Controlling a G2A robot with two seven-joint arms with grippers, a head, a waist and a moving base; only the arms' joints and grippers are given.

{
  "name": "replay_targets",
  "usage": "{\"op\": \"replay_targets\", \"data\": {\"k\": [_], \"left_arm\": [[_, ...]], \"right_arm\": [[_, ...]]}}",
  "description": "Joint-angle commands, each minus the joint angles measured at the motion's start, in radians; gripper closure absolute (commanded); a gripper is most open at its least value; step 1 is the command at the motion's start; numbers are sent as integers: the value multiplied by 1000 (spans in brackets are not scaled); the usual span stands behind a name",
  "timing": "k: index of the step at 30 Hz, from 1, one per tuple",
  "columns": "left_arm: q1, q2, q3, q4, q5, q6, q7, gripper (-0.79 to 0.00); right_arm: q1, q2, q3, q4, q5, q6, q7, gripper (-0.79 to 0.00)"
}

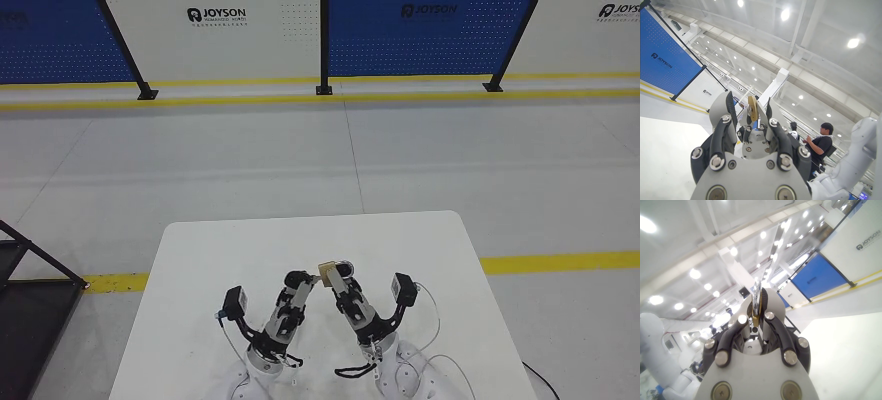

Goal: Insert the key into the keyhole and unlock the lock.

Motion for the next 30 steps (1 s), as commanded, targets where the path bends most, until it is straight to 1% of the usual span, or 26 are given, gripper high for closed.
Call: {"op": "replay_targets", "data": {"k": [1, 3, 8, 12, 14, 15, 18, 20, 30], "left_arm": [[-2, -1, 1, 4, -1, -3, -1, -246], [-4, -1, 1, 9, -3, -6, -5, -219], [-7, -1, 0, 14, -21, -7, -39, -237], [-10, -1, 1, 11, -32, -1, -57, -197], [-10, -2, 1, 9, -33, 2, -62, -135], [-10, -2, 1, 8, -33, 3, -63, -132], [-9, -2, -1, 6, -26, 8, -65, -74], [-7, -3, -1, 5, -22, 8, -62, 0], [-6, -6, -2, 15, 11, 20, -41, 0]], "right_arm": [[0, -1, 2, -1, 2, 1, 3, 0], [-1, -1, 4, -2, 5, 1, 7, 0], [-2, -3, 7, -3, 9, 1, 17, 0], [-3, -5, 8, -5, 7, 3, 25, 0], [-4, -6, 8, -5, 7, 4, 31, 0], [-4, -6, 8, -5, 6, 4, 33, 0], [-6, -7, 9, -5, 3, 4, 40, 0], [-7, -7, 10, -6, 4, 5, 43, 0], [-12, -9, 17, -6, -1, 7, 63, 0]]}}
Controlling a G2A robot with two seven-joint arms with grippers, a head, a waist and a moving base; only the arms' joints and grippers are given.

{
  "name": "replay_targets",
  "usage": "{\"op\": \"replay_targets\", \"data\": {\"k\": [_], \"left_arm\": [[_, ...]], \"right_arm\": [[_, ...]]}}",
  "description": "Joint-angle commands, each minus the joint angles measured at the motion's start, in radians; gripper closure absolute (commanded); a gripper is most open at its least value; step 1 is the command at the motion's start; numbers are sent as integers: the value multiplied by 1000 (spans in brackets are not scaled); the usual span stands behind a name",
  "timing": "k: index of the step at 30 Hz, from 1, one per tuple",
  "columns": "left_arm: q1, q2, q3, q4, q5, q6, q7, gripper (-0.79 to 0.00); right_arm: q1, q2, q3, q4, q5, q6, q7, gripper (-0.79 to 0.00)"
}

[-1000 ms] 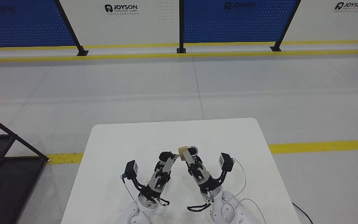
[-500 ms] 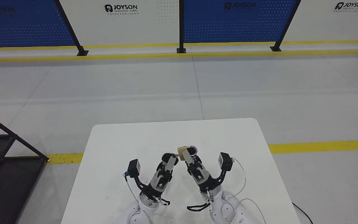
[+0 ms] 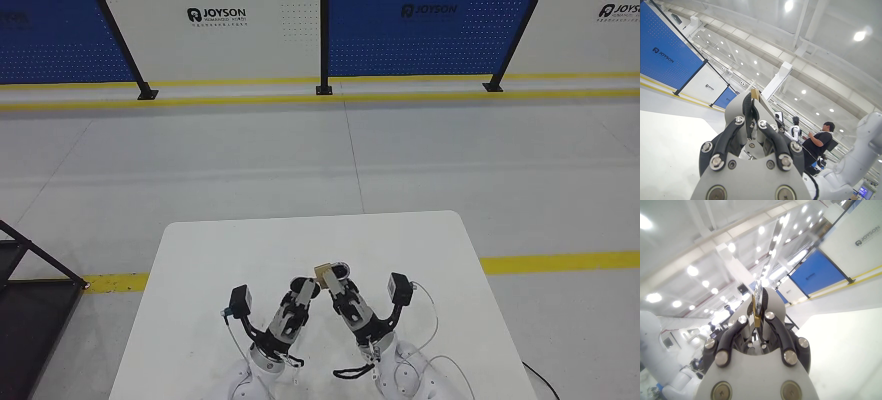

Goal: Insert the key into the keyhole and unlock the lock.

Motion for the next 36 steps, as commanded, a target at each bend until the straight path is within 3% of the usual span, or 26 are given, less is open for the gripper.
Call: {"op": "replay_targets", "data": {"k": [1, 17, 18, 19, 22, 24, 36], "left_arm": [[0, 0, 0, 1, 3, 1, 0, 0], [8, -2, -3, 5, 125, 20, 77, -3], [7, -3, -2, 8, 127, 21, 82, -286], [7, -3, -1, 9, 127, 21, 85, -366], [4, -4, -1, 12, 123, 18, 90, -422], [2, -4, -2, 13, 118, 19, 88, -372], [0, 5, -31, 32, 79, -32, 49, -259]], "right_arm": [[-2, 0, 2, -2, -2, 0, 2, 0], [-12, -2, 12, -7, -15, 6, 12, 0], [-12, -2, 13, -8, -14, 6, 13, 0], [-13, -2, 13, -9, -14, 6, 14, 0], [-13, -3, 16, -10, -11, 6, 15, 0], [-14, -3, 18, -11, -10, 6, 16, 0], [-17, 0, 39, -15, -9, -7, 42, 0]]}}
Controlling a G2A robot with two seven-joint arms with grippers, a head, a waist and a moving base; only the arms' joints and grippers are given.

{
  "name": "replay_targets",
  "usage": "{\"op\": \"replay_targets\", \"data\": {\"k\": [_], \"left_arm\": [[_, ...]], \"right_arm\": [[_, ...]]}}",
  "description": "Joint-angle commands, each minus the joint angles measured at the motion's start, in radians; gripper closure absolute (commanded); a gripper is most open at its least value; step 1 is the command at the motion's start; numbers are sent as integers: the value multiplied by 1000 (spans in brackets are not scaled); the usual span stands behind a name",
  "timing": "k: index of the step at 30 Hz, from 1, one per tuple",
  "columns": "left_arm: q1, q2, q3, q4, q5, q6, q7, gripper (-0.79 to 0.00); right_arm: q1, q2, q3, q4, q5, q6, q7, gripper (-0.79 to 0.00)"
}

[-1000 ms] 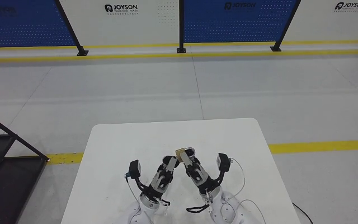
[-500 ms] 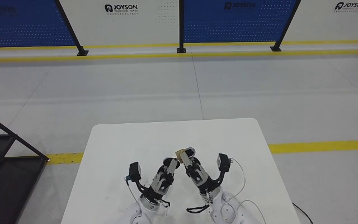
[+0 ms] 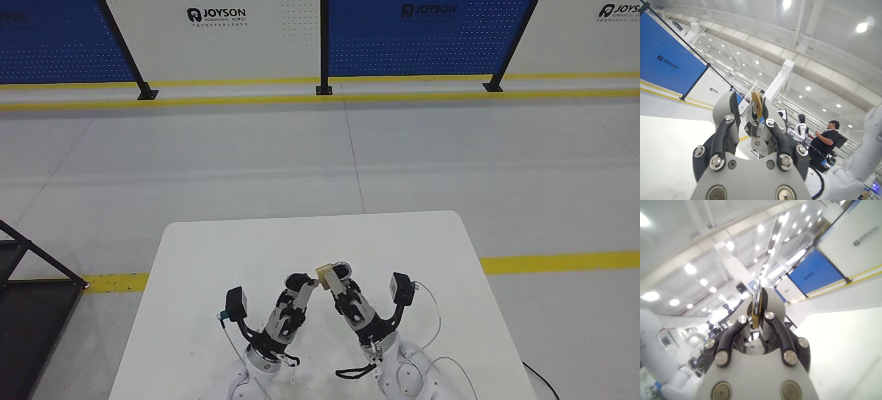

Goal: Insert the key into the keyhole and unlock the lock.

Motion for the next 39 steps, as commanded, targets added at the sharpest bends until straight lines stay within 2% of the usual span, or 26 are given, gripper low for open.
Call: {"op": "replay_targets", "data": {"k": [1, 3, 11, 18, 23, 26, 27, 39], "left_arm": [[-1, 3, -7, 7, -20, -28, -21, -256], [-1, 10, -19, 11, -37, -72, -66, -228], [4, 29, -50, 5, -121, -148, -212, -262], [-5, 36, -51, -5, -194, -147, -300, -185], [-7, 36, -49, -10, -205, -139, -319, -154], [-7, 36, -51, -13, -205, -136, -321, -58], [-6, 36, -53, -15, -199, -129, -320, 0], [4, 30, -54, -31, -88, -83, -242, 0]], "right_arm": [[-2, 2, 7, -2, 0, -5, 8, 0], [-4, 5, 16, -6, -8, -15, 25, 0], [-13, 12, 32, -19, -9, -11, 72, 0], [-12, 12, 27, -23, -7, -1, 92, 0], [-10, 11, 22, -23, -7, 5, 100, 0], [-10, 12, 22, -23, -7, 6, 103, 0], [-10, 12, 22, -23, -6, 7, 104, 0], [-13, 11, 21, -27, 12, 25, 113, 0]]}}
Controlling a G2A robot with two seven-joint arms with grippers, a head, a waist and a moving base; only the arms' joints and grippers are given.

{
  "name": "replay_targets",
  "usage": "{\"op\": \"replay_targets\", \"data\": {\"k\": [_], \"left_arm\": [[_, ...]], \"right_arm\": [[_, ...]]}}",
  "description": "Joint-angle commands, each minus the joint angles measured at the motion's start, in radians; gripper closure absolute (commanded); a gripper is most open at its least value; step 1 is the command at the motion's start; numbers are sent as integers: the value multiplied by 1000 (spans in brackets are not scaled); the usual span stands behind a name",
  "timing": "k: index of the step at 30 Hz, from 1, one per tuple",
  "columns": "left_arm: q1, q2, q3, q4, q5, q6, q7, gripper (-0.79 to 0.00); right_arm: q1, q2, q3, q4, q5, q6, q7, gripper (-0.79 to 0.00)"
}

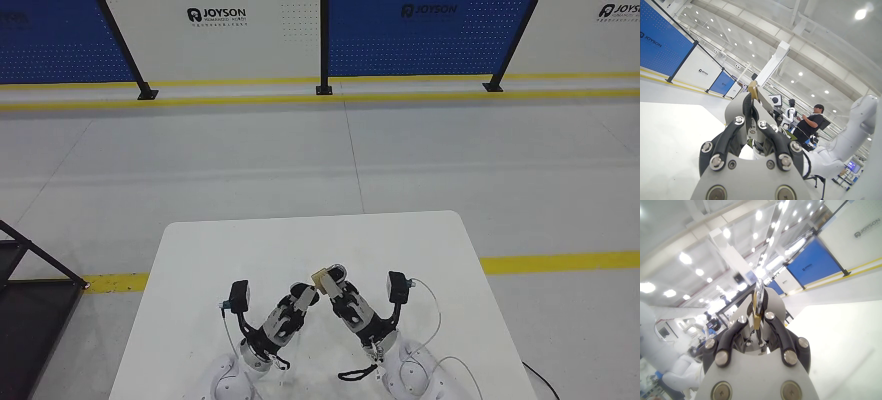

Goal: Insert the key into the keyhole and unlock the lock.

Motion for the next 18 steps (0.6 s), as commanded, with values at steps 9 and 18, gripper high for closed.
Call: {"op": "replay_targets", "data": {"k": [9, 18], "left_arm": [[14, -10, 8, -12, 201, 87, 171, 0], [15, -14, 25, 3, 382, 187, 331, 0]], "right_arm": [[-8, 1, 3, -8, 12, 18, 10, 0], [-14, 3, 7, -16, 23, 39, 21, 0]]}}
